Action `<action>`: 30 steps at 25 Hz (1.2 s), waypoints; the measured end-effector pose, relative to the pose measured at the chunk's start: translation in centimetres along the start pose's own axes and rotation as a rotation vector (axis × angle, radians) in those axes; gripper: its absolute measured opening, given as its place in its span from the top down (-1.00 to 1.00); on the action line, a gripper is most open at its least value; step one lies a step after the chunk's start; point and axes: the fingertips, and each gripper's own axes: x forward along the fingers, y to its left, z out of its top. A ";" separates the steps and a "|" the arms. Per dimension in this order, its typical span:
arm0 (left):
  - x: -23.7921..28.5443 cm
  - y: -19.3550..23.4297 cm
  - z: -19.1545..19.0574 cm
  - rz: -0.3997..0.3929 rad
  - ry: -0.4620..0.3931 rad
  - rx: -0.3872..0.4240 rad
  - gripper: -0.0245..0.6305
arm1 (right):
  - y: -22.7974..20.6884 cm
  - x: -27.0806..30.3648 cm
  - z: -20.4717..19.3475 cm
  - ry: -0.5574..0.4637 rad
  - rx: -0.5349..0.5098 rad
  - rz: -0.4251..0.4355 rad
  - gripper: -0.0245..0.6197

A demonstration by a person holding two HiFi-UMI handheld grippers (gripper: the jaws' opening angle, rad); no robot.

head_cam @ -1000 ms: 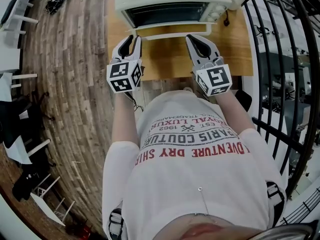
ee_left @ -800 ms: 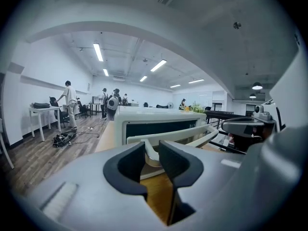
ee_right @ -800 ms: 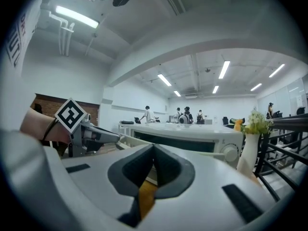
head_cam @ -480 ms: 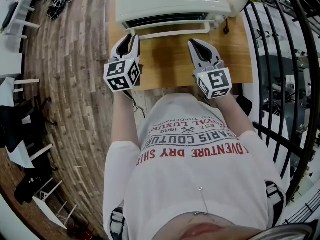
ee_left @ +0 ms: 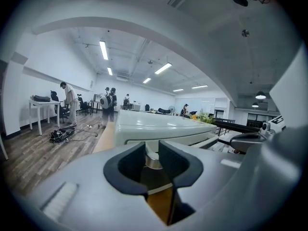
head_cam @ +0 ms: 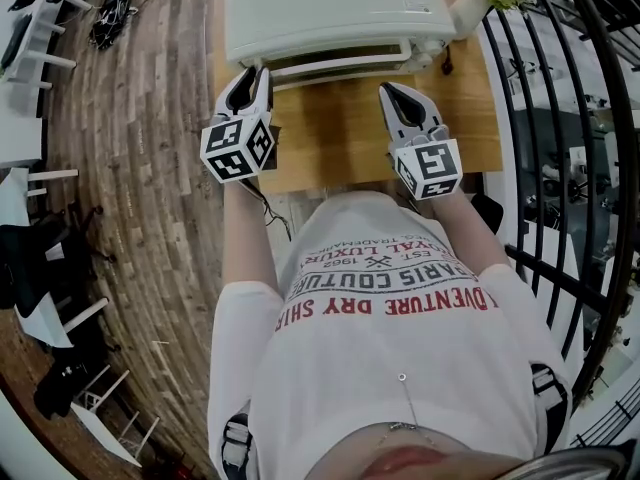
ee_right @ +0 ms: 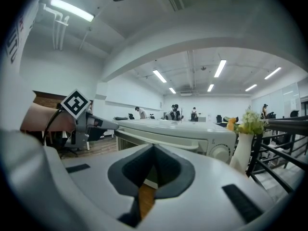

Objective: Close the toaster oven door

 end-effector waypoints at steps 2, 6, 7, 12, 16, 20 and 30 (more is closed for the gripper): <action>0.0 0.0 0.0 0.002 -0.002 -0.004 0.63 | -0.1 -0.1 -0.2 0.005 -0.003 -0.004 0.97; 0.0 -0.1 0.0 0.003 -0.004 0.023 0.63 | -0.4 -0.5 -0.3 0.013 -0.004 -0.012 0.97; 0.0 -0.1 0.1 0.006 -0.002 0.040 0.63 | -0.4 -0.5 -0.2 0.013 -0.004 -0.014 0.97; 0.0 -0.2 0.3 0.021 -0.009 0.104 0.63 | -0.1 -1.0 0.1 0.003 -0.012 -0.015 0.97; -0.9 -0.5 0.8 0.031 -0.041 0.134 0.63 | 0.2 -1.3 0.4 -0.003 -0.014 -0.013 0.97; -2.9 -1.7 1.2 0.026 -0.069 0.155 0.63 | 0.6 -2.0 0.4 -0.008 -0.007 -0.008 0.97; -8.7 -5.9 2.7 -0.052 -0.137 0.192 0.89 | 2.6 -4.0 1.9 -0.010 0.036 0.025 0.97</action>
